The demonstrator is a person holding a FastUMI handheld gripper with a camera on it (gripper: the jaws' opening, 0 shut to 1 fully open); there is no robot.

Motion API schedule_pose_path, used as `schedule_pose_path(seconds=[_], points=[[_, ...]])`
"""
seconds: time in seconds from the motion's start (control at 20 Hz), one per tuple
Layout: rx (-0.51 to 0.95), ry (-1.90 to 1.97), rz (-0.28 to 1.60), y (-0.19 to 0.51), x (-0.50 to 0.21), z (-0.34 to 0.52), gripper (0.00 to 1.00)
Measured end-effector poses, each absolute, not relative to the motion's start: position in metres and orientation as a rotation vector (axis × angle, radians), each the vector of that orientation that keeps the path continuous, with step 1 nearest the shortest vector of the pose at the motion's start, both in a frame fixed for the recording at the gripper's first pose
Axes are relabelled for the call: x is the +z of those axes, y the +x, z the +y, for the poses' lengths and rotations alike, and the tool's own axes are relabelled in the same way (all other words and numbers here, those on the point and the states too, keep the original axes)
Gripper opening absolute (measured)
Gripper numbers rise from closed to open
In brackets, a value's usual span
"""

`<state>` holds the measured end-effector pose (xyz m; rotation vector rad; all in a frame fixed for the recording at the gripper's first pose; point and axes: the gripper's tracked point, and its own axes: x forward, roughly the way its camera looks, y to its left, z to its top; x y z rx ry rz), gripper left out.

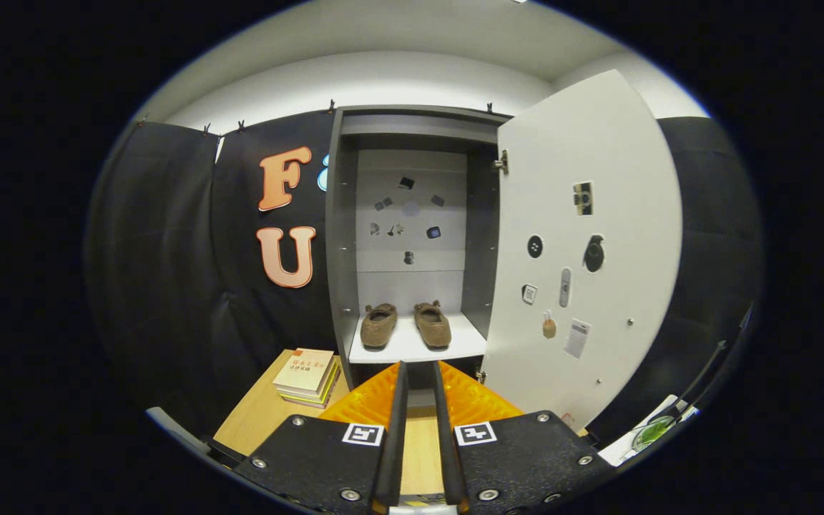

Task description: Open the shoe cabinet door, grab the shoes and put them into the shoe cabinet, then close the shoe cabinet door.

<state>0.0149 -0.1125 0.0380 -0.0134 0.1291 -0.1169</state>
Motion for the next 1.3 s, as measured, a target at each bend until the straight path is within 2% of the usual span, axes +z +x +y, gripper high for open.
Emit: schedule_pose_path(seconds=[0.4, 0.8, 1.1, 1.15, 1.3], points=[[-0.155, 0.003, 0.1, -0.021, 0.039, -0.186, 0.25], [-0.217, -0.007, 0.11, -0.044, 0.025, -0.286, 0.36], [-0.222, 0.05, 0.128, -0.035, -0.001, -0.345, 0.39], [-0.216, 0.058, 0.133, -0.031, -0.006, -0.351, 0.43], [-0.175, 0.074, 0.13, -0.013, -0.017, -0.362, 0.47]])
